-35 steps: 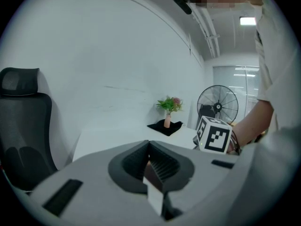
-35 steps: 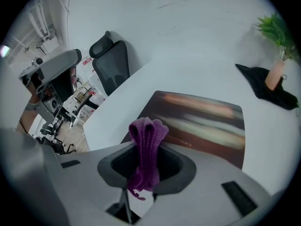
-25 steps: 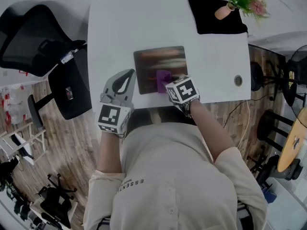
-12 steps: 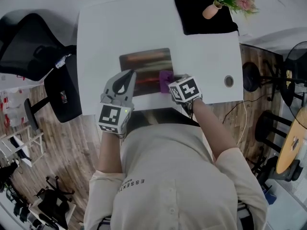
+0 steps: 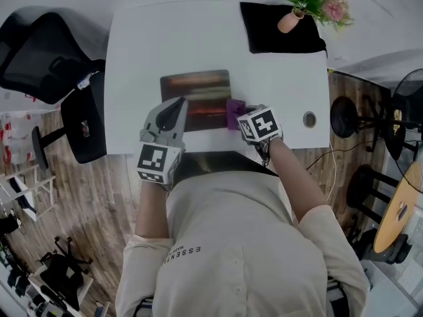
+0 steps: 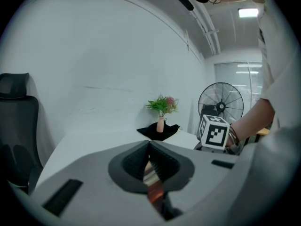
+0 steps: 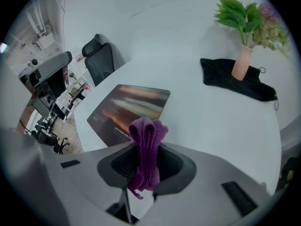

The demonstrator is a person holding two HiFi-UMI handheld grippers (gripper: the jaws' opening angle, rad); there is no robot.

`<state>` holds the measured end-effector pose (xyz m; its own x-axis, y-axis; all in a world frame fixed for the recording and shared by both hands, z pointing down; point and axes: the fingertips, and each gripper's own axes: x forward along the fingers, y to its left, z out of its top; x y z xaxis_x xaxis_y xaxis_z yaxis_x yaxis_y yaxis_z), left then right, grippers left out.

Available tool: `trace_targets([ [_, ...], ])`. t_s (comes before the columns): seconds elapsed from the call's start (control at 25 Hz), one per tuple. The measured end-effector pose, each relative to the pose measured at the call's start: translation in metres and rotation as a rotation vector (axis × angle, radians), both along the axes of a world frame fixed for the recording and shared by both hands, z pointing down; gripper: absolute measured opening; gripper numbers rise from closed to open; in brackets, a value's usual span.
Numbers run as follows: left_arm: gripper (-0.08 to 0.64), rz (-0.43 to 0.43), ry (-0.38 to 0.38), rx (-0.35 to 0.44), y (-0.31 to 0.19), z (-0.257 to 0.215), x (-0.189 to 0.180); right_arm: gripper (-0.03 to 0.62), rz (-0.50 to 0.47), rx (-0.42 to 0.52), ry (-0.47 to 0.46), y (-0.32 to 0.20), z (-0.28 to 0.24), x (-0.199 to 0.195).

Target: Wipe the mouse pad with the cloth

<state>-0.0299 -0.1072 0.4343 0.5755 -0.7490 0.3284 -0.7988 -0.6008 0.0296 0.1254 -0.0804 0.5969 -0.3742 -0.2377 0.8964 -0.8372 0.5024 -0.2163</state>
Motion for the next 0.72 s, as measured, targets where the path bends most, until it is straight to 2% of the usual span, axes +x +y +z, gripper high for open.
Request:
trace_targets([
  [0.12, 0.002, -0.015, 0.005, 0.007, -0.001, -0.006, 0.001, 0.104, -0.007, 0.023, 0.046, -0.003, -0.004, 0.008],
  [0.24, 0.002, -0.021, -0.008, 0.014, -0.002, -0.009, 0.0, 0.106, -0.008, 0.088, 0.083, -0.012, -0.017, 0.015],
  [0.44, 0.002, -0.009, -0.017, 0.035, -0.005, -0.019, -0.006, 0.106, 0.018, 0.197, 0.001, -0.033, -0.052, 0.001],
  [0.72, 0.002, -0.015, -0.051, 0.076, -0.013, -0.044, -0.035, 0.106, 0.052, 0.453, -0.081, -0.065, -0.117, -0.035],
])
